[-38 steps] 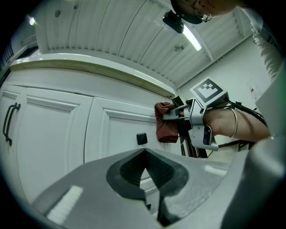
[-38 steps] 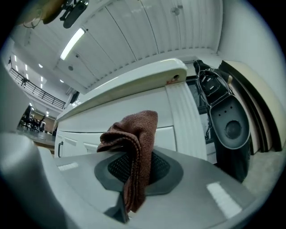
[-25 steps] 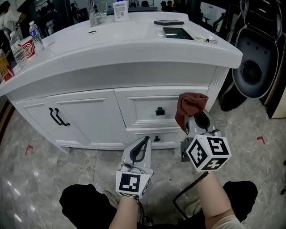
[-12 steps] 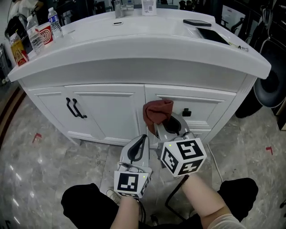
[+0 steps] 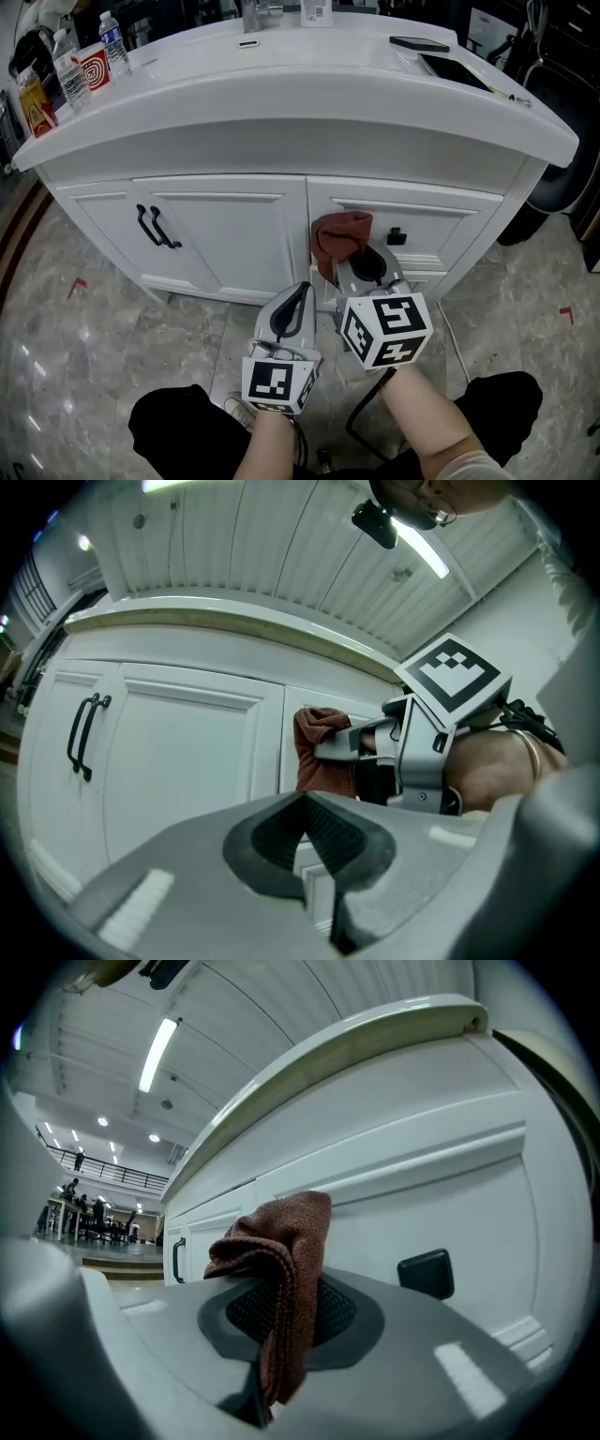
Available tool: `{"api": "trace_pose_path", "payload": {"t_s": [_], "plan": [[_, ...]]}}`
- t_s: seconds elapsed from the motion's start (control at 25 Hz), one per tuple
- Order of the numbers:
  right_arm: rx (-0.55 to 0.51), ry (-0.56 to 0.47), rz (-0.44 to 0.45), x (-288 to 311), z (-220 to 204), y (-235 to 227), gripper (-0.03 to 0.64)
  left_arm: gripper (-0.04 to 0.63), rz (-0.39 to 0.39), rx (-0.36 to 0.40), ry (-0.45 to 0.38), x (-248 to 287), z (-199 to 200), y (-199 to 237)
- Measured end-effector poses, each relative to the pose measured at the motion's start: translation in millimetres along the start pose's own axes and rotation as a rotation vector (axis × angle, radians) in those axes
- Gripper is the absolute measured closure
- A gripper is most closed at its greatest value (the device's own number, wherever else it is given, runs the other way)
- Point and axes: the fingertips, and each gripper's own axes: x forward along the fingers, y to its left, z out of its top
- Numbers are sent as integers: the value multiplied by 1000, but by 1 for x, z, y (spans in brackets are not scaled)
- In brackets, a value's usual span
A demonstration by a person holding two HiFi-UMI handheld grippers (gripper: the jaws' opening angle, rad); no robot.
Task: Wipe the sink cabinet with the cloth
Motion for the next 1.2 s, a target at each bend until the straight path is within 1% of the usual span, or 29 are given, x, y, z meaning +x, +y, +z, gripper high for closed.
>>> {"api": "trace_pose_path", "payload": {"t_s": [0.08, 0.16, 0.32, 0.52, 0.6, 0.72, 0.92, 1.08, 1.2], "plan": [[4, 3, -45, -5, -2, -12, 537, 595, -9, 0, 3, 1, -1, -3], [30, 8, -82, -9, -5, -26, 537, 595, -17, 2, 4, 2, 0, -7], [76, 25, -109, -14, -14, -35, 538, 595, -25, 5, 8, 5, -3, -11], [220, 54, -132, -25, -23, -49, 538, 595, -44, 7, 2, 9, 0, -21], [252, 65, -132, -33, -24, -55, 538, 595, -54, 9, 2, 10, 1, -26], [211, 44, -142, -49, -15, -59, 537, 595, -72, 11, 6, 13, 0, -34], [116, -24, -202, -69, 10, -79, 537, 595, -101, 12, 8, 19, -1, -50], [108, -37, -231, -74, 15, -94, 537, 595, -118, 15, 13, 23, -5, -62], [112, -25, -247, -71, 13, -109, 538, 595, -137, 24, 26, 26, -9, -72]]}}
